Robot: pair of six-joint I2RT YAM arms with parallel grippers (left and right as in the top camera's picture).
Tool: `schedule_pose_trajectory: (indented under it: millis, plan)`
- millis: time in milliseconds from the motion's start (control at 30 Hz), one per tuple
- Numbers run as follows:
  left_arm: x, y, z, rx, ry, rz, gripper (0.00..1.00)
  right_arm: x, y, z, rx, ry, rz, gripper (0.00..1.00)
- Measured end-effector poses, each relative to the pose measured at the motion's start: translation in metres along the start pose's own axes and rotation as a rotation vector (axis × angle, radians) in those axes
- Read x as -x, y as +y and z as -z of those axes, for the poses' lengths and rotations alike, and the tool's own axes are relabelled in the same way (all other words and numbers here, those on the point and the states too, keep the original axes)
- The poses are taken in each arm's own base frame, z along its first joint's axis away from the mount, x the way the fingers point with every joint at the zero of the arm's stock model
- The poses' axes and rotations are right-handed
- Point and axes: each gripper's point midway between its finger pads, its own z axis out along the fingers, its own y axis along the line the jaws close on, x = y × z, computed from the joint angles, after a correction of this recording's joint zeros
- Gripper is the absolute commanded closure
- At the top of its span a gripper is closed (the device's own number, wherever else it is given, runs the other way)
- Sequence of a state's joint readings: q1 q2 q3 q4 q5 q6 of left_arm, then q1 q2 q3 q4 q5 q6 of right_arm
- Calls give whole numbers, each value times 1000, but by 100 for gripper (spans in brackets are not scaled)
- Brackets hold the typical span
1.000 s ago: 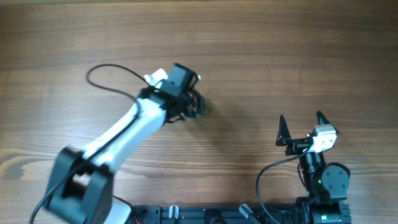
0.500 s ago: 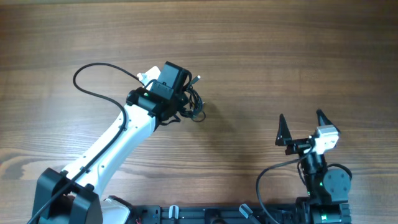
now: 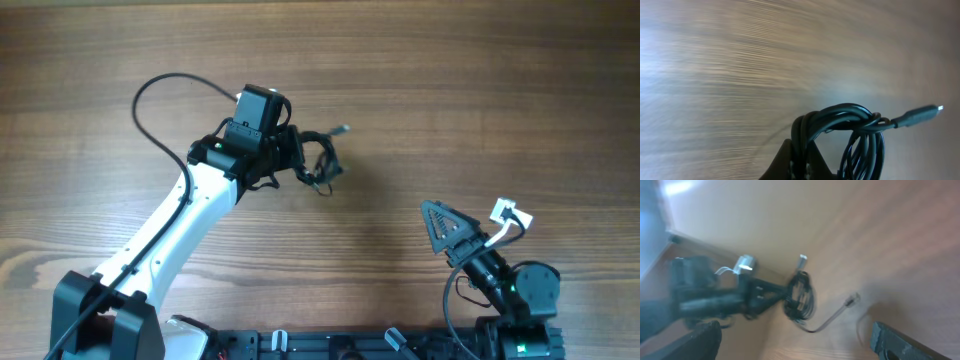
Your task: Untangle cables
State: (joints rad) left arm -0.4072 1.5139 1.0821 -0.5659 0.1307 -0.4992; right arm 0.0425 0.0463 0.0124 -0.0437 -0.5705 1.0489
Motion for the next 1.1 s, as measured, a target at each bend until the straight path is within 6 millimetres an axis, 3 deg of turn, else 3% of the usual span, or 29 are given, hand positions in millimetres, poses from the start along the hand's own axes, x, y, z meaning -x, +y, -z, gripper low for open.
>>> schedule_pose_trajectory:
  millis: [167,300,467,600,700,767,867,1100]
  plan:
    - [-8,-22,4,-126,39,-231,96,-2,-8,-7,-99,75,-21,11]
    - [3,-38,21,-195,-33,-310,96,-2,-6,-25,-132,192,-48,13]
    - [8,-62,37,-319,-71,-355,96,-3,45,-69,186,335,85,13]
    - [4,-70,40,-372,-49,-330,96,-30,42,-90,255,429,65,16]
    - [2,-72,41,-387,-33,-299,96,-49,33,-104,267,469,19,35]
    - [1,-73,41,-393,-27,-283,96,-54,31,-111,280,464,-19,66]
    - [0,-73,41,-394,-19,-271,96,-50,35,-118,294,443,-60,95]
    - [12,-78,46,-445,-40,-193,96,-41,37,-127,279,417,-103,96]
